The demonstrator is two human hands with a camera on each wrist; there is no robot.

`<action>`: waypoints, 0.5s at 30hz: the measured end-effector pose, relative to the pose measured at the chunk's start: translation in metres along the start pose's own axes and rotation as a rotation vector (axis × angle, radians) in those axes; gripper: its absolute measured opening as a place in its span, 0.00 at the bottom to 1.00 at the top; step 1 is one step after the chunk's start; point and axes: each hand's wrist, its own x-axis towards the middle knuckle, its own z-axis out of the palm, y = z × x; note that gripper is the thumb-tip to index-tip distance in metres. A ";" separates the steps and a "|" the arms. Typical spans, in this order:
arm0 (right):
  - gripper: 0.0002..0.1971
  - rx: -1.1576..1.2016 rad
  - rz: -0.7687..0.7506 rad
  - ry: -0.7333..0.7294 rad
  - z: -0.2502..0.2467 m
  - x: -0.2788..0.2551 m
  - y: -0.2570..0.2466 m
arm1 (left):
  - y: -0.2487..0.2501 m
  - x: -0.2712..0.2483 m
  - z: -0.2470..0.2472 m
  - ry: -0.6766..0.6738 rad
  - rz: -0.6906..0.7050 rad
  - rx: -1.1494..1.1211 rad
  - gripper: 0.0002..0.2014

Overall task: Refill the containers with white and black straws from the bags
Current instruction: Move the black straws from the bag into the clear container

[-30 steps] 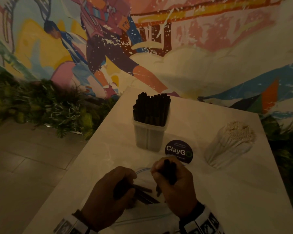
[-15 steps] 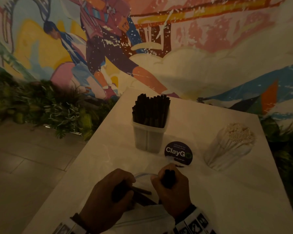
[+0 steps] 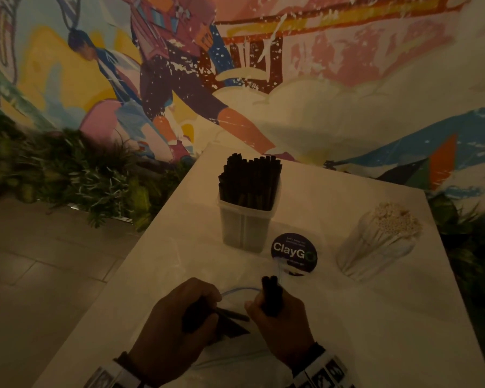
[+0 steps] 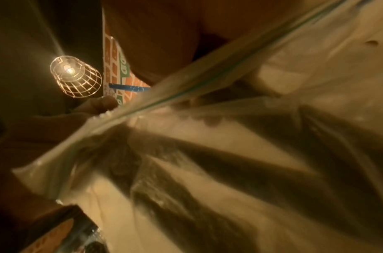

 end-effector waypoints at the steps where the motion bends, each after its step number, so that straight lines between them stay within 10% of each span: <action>1: 0.15 -0.038 0.016 -0.027 0.001 0.000 0.001 | 0.000 0.000 0.000 -0.003 -0.001 -0.003 0.16; 15: 0.12 0.551 -0.174 0.081 -0.031 0.009 -0.093 | -0.002 -0.002 -0.002 0.002 -0.002 -0.011 0.16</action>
